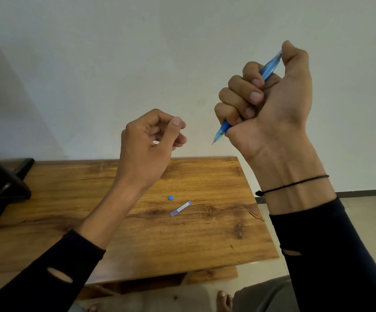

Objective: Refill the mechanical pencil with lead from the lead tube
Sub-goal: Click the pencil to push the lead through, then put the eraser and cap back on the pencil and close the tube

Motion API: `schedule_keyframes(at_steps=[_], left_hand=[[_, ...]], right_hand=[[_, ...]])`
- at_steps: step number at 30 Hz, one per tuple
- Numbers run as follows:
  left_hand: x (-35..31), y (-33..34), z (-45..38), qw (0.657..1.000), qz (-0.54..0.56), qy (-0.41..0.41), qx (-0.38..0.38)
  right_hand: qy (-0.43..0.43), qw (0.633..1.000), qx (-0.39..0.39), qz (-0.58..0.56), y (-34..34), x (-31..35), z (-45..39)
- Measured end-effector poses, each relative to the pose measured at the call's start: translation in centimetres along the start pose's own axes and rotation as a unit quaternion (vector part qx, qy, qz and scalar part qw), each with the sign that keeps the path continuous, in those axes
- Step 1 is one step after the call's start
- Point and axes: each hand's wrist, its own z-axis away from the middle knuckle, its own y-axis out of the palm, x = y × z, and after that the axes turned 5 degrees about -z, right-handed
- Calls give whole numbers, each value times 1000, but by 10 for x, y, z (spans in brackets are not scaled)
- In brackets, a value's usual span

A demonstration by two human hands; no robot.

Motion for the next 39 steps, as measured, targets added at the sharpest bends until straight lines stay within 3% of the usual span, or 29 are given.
schedule_keyframes(at_steps=[8,13,17,22,25,29,34,39], left_hand=[[10,3,2,999,23,-20,43],[20,13,9,984,76,-62,151],[50,25,14,983,40,-86,158],[90,37,19,971,64,-173,152],[112,47,23,965,48,-183,183],[136,57,28,952,-49,-173,246],[151,52,25,948,-112,-199,223],[157,46,19,950,-116,-213,197]], right_hand=[[-29,998,-3,51,-15,-20,-23],[-45,991,-57,109,-40,-56,-35],[-33,974,-104,201,-66,-83,-45],[-56,864,-86,493,-115,-103,-60],[-21,834,-59,548,-138,-108,-65],[-22,765,-65,640,-166,-123,-73],[14,685,-63,726,-205,-129,-79],[39,646,-60,760,-228,-137,-82]])
